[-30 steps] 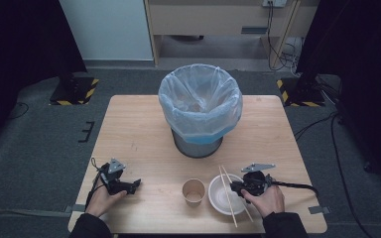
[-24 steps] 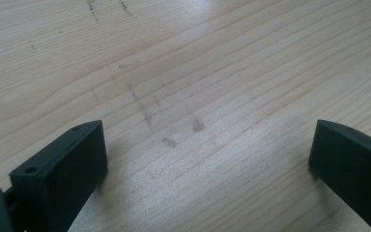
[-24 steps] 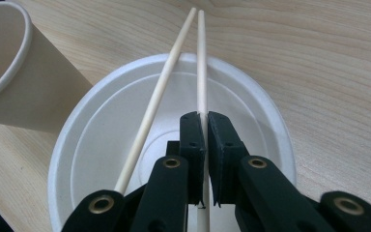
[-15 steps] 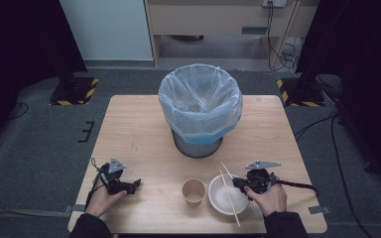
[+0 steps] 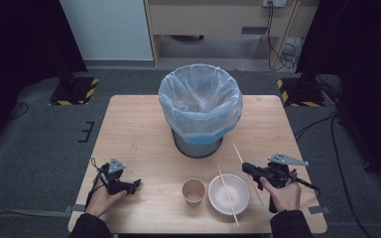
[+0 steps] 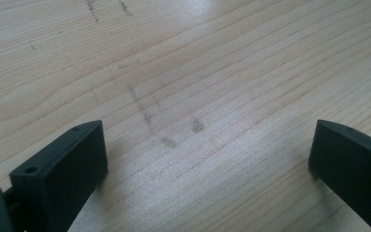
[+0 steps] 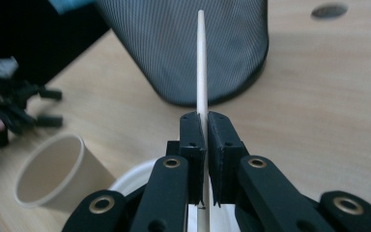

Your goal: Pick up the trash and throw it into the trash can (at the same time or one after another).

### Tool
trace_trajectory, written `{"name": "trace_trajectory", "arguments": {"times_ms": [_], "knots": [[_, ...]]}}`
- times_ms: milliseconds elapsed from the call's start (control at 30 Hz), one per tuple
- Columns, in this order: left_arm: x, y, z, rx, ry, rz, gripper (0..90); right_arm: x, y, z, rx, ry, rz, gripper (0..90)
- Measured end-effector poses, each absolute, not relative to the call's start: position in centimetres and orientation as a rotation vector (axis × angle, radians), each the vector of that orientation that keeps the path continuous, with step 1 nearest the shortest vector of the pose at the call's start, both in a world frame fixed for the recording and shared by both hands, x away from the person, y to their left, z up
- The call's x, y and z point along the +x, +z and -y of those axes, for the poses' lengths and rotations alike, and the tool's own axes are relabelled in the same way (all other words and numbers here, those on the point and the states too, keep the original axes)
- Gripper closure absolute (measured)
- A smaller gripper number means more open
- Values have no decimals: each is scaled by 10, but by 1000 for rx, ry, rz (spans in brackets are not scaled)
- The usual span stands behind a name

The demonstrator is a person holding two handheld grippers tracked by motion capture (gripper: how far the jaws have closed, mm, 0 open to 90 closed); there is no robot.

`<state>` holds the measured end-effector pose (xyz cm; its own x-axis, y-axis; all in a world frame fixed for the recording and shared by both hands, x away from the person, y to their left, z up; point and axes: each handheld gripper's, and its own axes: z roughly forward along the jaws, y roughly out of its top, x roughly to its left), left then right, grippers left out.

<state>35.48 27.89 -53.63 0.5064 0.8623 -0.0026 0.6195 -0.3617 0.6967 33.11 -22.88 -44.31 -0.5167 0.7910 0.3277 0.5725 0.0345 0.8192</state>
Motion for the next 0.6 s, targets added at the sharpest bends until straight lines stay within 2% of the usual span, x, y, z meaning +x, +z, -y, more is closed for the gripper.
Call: {"name": "trace_trajectory", "arguments": {"times_ms": [600], "knots": [[355, -536, -279, 2106, 487, -1206, 0, 337, -398, 255, 1255, 1916, -1693, 860]]}}
